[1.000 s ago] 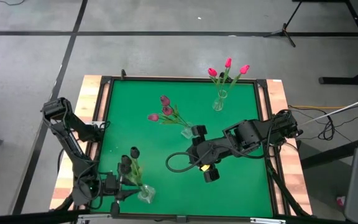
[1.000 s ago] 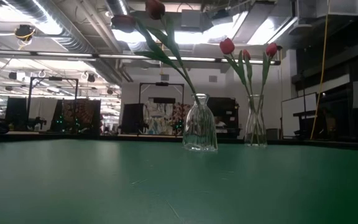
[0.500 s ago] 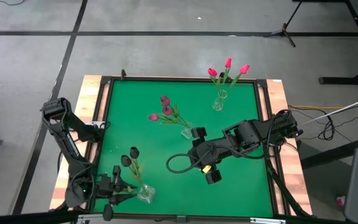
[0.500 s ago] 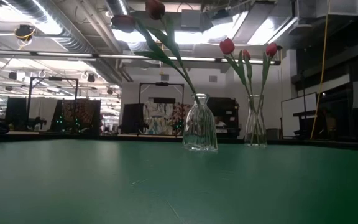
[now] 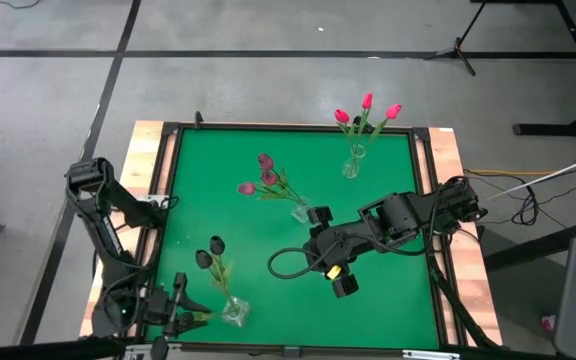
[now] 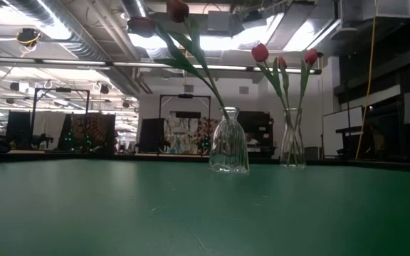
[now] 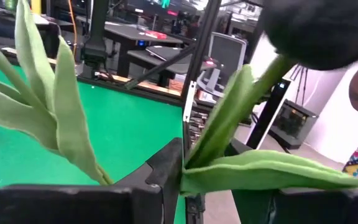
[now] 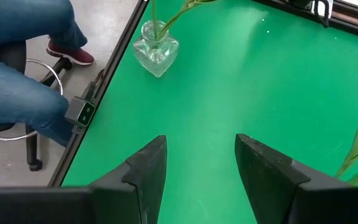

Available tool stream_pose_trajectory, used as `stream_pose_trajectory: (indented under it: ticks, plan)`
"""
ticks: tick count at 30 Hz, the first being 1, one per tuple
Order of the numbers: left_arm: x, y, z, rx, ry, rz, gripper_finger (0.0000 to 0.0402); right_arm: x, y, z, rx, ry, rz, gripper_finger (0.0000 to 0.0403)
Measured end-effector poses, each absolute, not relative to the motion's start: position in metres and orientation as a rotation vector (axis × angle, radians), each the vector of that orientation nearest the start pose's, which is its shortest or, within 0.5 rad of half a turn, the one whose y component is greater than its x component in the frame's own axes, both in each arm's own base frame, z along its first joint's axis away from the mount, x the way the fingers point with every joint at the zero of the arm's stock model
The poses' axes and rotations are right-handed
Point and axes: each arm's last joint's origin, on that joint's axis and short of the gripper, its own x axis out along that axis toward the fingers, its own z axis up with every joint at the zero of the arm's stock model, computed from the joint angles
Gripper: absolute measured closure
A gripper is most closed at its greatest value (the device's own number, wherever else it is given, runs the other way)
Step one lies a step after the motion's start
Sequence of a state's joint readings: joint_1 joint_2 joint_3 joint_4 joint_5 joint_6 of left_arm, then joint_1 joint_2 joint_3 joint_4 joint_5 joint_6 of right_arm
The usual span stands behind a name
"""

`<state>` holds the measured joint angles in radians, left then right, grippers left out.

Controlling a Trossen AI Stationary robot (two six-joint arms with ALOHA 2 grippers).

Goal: Sort flowers into vase by color
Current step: Put the black tulip into the bottom transparent vase, then return to Home Position

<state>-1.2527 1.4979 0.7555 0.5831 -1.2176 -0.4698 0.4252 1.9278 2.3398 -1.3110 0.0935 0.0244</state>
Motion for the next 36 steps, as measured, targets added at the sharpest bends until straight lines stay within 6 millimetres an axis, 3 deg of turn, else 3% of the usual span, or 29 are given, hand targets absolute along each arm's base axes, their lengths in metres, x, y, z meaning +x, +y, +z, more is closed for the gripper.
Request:
stream_pose_trajectory:
  ticks: [17, 22, 29, 31, 34, 36]
  plan:
    - [0.083, -0.283, 0.234, -0.292, 0.05, -0.042, 0.0284, 0.337, 0.15, 0.428, -0.219, 0.906, 0.315, 0.0214]
    - [0.067, -0.283, 0.242, -0.323, 0.041, -0.063, 0.0284, 0.328, 0.146, 0.438, -0.215, 0.877, 0.306, 0.0214]
    - [0.054, -0.273, 0.269, -0.56, -0.024, 0.082, 0.0284, 0.296, 0.129, 0.469, -0.25, 0.788, 0.242, 0.0214]
    - [0.053, -0.273, 0.273, -0.592, -0.018, 0.031, 0.0284, 0.28, 0.121, 0.48, -0.267, 0.76, 0.224, 0.0214]
    - [0.051, -0.274, 0.276, -0.543, -0.008, -0.05, 0.0284, 0.249, 0.105, 0.494, -0.424, 0.758, 0.223, 0.0214]
    - [0.05, -0.27, 0.282, -0.534, -0.015, -0.035, 0.0284, 0.229, 0.095, 0.503, -0.371, 0.761, 0.171, 0.0214]
